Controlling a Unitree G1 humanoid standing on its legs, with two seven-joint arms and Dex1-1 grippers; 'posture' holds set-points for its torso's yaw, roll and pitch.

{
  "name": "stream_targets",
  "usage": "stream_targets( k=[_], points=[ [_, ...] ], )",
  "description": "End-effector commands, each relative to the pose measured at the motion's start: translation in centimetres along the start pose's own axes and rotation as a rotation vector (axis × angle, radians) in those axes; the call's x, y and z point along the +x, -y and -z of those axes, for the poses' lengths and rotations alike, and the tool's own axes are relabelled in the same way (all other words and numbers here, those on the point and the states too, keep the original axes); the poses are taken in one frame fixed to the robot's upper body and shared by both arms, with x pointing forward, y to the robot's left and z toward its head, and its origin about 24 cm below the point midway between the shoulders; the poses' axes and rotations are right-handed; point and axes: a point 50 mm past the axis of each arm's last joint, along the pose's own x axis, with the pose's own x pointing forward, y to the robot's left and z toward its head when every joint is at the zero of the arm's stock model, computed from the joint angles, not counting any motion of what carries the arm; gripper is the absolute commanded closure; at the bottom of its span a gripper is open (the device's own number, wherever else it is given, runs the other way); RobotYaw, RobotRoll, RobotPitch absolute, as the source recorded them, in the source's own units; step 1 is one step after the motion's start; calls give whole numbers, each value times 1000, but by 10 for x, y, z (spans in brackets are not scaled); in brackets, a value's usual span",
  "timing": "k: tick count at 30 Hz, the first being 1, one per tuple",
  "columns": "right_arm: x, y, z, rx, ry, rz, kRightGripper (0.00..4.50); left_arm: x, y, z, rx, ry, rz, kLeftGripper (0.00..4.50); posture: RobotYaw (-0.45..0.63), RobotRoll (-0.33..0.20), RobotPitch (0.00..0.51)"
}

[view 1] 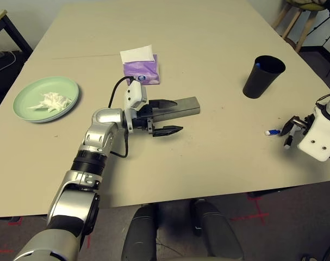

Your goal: Organize and tidy the items on the table.

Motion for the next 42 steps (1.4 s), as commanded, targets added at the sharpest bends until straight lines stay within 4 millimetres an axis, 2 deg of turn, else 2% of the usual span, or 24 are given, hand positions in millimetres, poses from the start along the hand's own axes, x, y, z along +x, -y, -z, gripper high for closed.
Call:
stream_targets(
  k=[1,7,21,25,34,42],
  points=[
    [-1,-3,1,-7,-10,-23,2140,-1,1,-1,9,3,0,0,104,0,212],
    [-1,-3,2,-12,-17,-37,4437,0,1,-1,12,3,2,0,105,0,206],
    [-2,-3,0,1,14,-29,4474,-1,-3,-4,25,0,4,0,97,0,179],
    [-3,-4,0,13,18,-36,3424,0,-3,-5,28,-1,6,0,96,0,178],
    [2,-4,-1,25,36,-53,8,-1,-4,-6,29,-1,3,0,102,0,185],
    [4,-5,-2,30,41,-67,8,-2,-4,-6,28,-3,-2,0,109,0,192]
  ],
)
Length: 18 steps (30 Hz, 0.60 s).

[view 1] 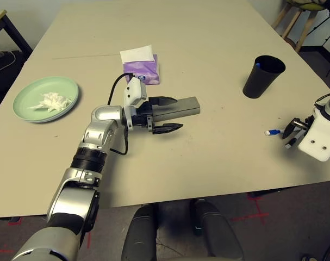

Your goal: Organize and tidy the items on the table.

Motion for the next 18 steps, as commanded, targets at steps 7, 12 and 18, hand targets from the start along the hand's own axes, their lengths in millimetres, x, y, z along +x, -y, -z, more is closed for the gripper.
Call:
stream_targets(
  k=[7,12,18],
  points=[
    [7,-5,-1,8,9,-34,8,-2,1,1,5,-4,-1,0,112,0,195],
    [8,-3,-1,11,4,-32,8,-3,2,1,6,-5,-1,0,114,0,196],
    [9,-1,0,29,0,-20,382,-3,2,1,8,-8,-2,0,116,0,196]
  ],
)
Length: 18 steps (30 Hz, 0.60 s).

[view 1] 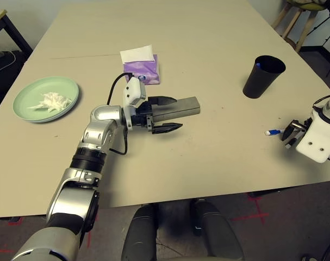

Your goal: Organize and tidy the items on the table.

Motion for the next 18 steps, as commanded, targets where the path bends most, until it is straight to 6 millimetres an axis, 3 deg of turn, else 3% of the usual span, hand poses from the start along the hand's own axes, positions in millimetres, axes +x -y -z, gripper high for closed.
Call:
stream_targets(
  k=[1,10,18],
  points=[
    [3,0,0,13,2,-3,612,-2,2,1,6,-7,1,0,116,0,196],
    [3,-1,1,33,-1,-1,4120,-3,2,0,9,-10,3,0,117,0,196],
    [-8,4,4,159,66,54,4223,-3,2,1,9,-11,3,0,102,0,176]
  ],
)
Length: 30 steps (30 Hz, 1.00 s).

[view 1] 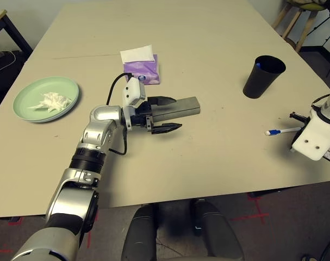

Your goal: Organize and tidy the items on the table.

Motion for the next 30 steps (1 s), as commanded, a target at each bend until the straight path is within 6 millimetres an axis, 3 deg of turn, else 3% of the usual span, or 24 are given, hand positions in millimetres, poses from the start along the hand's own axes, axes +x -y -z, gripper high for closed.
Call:
stream_targets(
  k=[1,8,13,17,22,26,30],
  points=[
    [-8,3,1,81,58,33,4223,-2,2,1,8,-10,5,0,100,0,174],
    [-41,21,-13,290,243,202,4223,-4,2,1,7,-18,8,0,93,0,148],
    [-76,39,-33,484,564,343,4223,-3,0,0,8,-16,1,0,90,0,129],
    [-93,51,-36,584,825,455,4223,-3,0,0,9,-11,-4,0,93,0,117],
    [-83,68,-34,715,1034,722,4223,-3,1,1,3,-5,-16,0,97,0,114],
    [-66,77,-40,807,1134,913,4223,-5,1,2,7,-15,-33,0,100,0,116],
    [-63,84,-41,901,1217,1172,4223,-6,0,1,1,-8,-53,0,104,0,114]
  ],
)
